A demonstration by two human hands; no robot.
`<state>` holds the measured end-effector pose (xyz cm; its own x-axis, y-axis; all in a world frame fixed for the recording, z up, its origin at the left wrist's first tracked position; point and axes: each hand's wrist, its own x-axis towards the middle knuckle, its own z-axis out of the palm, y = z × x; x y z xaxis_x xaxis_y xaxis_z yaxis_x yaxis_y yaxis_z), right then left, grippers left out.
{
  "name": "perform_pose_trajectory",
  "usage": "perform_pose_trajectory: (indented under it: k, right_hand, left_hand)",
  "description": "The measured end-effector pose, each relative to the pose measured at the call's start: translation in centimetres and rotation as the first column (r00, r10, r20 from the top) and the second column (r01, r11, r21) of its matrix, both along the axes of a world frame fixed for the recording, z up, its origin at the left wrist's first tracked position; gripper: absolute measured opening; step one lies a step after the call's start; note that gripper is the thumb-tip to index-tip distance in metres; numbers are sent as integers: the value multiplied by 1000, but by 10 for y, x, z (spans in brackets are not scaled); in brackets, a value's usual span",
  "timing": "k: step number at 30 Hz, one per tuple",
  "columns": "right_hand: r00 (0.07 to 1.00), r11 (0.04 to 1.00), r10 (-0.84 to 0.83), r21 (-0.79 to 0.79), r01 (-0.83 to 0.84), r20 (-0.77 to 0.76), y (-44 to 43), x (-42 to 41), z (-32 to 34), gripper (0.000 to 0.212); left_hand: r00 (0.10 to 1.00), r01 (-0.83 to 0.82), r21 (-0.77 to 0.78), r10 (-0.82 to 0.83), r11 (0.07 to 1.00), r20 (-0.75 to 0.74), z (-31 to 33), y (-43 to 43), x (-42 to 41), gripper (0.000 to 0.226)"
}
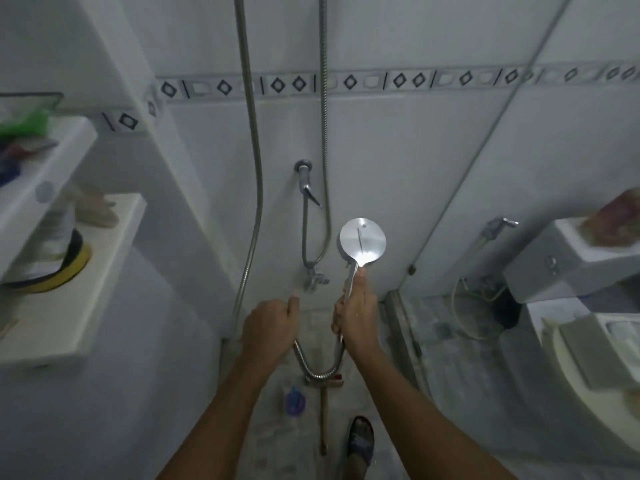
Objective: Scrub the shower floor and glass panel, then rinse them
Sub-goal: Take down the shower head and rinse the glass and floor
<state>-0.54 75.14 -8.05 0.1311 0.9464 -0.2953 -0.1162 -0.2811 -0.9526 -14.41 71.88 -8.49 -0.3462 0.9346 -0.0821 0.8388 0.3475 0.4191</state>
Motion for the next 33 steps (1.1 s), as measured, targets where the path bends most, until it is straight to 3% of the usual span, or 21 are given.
perform_pose_trajectory:
  k: [7, 15, 21, 29, 33]
  right_hand:
    - [996, 1000, 28, 3, -27, -82, 128, 39, 21, 54]
    - [985, 998, 64, -3, -65, -163, 238, 60, 23, 54]
    - [983, 993, 107, 61, -99, -152, 272, 55, 31, 58]
    - [986, 993, 92, 91, -80, -137, 274, 44, 35, 61]
    - [987, 990, 87, 117, -72, -134, 268, 42, 45, 56]
  left_hand:
    - [995, -40, 61, 34, 997, 90, 9, 141, 38, 58]
    - [929, -217, -101, 238, 971, 285, -5, 258, 51, 60]
    - [883, -319, -172, 358, 932, 302, -15, 293, 36, 60]
    - [886, -364, -206, 406, 908, 224, -20, 290, 16, 53]
    - [865, -373, -238, 429, 897, 261, -13, 288, 16, 49]
